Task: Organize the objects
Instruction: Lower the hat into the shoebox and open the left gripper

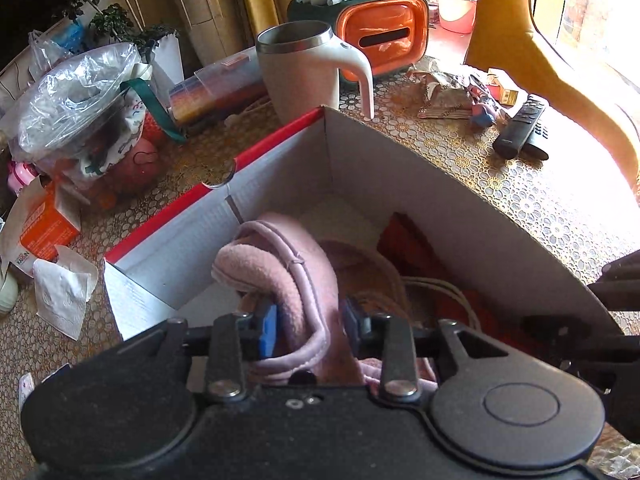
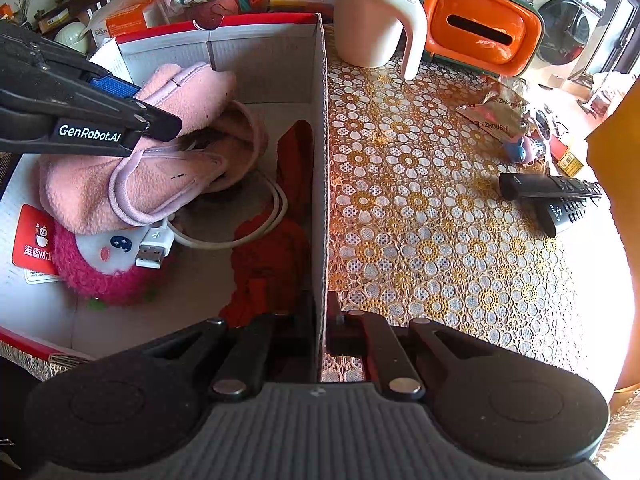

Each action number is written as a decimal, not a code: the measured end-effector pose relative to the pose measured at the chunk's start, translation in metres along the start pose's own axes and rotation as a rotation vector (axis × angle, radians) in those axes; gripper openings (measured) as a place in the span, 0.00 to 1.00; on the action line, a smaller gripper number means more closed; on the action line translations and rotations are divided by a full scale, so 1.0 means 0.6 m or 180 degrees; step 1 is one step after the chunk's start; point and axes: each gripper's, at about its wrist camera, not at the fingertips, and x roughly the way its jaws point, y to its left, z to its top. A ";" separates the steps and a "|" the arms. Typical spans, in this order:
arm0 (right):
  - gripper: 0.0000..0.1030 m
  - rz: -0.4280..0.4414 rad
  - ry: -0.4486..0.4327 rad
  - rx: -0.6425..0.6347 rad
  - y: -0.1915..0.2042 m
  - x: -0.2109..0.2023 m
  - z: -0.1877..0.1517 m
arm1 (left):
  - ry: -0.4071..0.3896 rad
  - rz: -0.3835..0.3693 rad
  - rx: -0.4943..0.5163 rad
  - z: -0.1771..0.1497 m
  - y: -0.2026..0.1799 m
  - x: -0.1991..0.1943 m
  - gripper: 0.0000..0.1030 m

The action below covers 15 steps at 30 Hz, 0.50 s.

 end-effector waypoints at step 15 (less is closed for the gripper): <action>0.05 -0.0044 0.0012 0.0003 0.004 -0.004 -0.002 | -0.0270 -0.0046 -0.0088 -0.021 0.019 -0.059 0.82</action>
